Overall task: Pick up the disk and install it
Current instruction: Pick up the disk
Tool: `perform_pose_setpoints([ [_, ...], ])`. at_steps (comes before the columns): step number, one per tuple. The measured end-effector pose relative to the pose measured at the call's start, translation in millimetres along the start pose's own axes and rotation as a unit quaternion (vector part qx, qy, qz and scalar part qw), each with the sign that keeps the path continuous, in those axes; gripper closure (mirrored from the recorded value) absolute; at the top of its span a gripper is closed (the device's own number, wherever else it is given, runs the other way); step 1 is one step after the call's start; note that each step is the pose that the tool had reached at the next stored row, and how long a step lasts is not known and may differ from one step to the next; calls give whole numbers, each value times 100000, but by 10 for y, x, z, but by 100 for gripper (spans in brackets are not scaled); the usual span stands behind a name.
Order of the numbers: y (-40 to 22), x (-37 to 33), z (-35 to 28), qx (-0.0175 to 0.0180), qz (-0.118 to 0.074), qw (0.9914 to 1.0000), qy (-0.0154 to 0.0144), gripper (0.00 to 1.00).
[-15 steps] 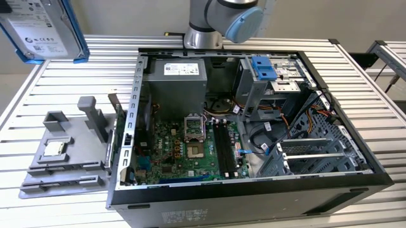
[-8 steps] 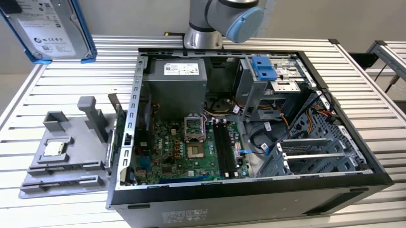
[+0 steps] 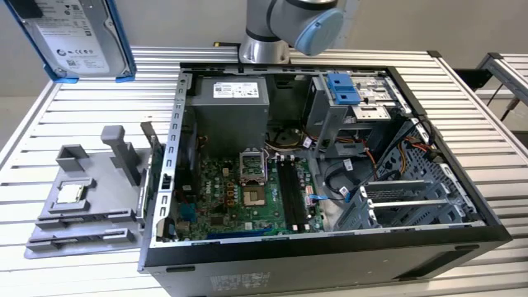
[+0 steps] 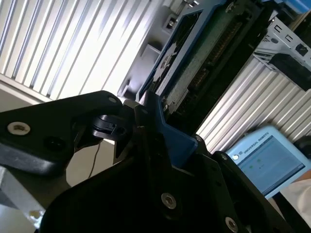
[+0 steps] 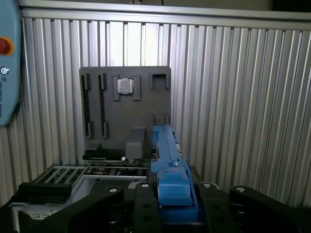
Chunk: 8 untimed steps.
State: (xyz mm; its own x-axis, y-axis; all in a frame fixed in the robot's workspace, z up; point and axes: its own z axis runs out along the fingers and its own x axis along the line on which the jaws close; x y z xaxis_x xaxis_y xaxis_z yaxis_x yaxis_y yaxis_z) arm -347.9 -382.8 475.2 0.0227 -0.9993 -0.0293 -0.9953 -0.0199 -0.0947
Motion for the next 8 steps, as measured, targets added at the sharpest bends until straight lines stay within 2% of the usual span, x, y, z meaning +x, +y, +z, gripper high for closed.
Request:
perform_pose_setpoints([
  [8, -160, 4, 16, 4, 1, 100000, -1, 100],
])
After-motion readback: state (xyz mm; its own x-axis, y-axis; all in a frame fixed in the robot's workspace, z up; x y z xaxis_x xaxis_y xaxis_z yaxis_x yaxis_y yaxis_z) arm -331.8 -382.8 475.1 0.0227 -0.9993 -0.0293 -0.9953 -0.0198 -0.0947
